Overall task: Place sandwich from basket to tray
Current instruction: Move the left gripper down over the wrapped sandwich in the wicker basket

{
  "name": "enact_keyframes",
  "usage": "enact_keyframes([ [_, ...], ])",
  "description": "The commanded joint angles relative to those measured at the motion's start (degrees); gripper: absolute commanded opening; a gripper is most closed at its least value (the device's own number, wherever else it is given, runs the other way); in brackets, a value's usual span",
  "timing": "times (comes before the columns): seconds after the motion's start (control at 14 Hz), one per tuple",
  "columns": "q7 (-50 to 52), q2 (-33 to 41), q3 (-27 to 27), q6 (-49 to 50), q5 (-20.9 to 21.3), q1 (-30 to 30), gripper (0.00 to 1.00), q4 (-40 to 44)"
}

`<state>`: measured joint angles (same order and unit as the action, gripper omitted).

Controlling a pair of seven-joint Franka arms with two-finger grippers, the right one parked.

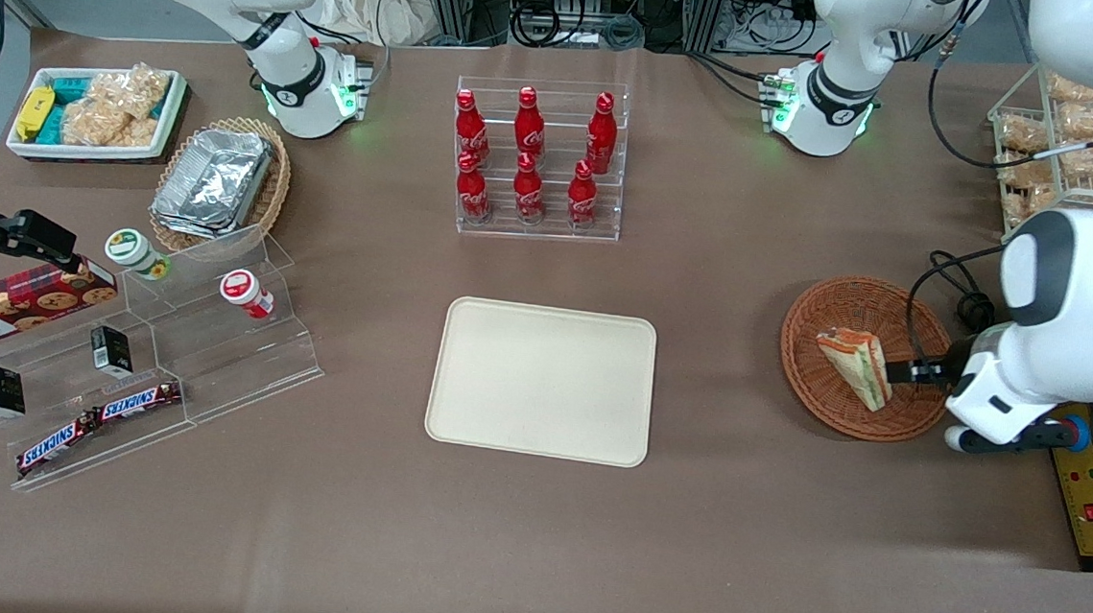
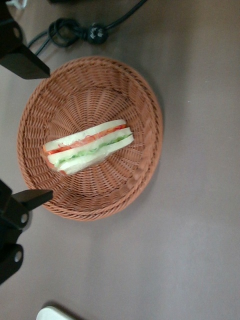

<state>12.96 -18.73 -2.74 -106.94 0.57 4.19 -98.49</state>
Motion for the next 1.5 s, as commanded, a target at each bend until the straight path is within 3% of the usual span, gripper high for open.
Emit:
enact_keyframes([
  [0.0,8.02,-0.69,0.28,-6.32,0.84,0.38,0.98,-4.33],
  [0.57,15.33,-0.35,-0.08,-16.44,-0.04,-0.15,0.98,-15.58],
  [0.86,16.57,-0.61,-0.16,-26.81,-0.13,-0.24,0.98,-22.78],
  [1.07,16.66,-1.84,-0.25,-27.96,-0.21,-1.29,0.93,-22.53],
  [1.21,16.75,-1.84,-0.25,-27.71,-0.30,-1.29,0.73,-22.53],
  [1.36,16.75,-1.84,-0.25,-27.35,-0.30,-1.29,0.38,-21.92],
  [1.43,16.75,-1.67,-0.16,-27.00,-0.39,-1.29,0.27,-21.83],
])
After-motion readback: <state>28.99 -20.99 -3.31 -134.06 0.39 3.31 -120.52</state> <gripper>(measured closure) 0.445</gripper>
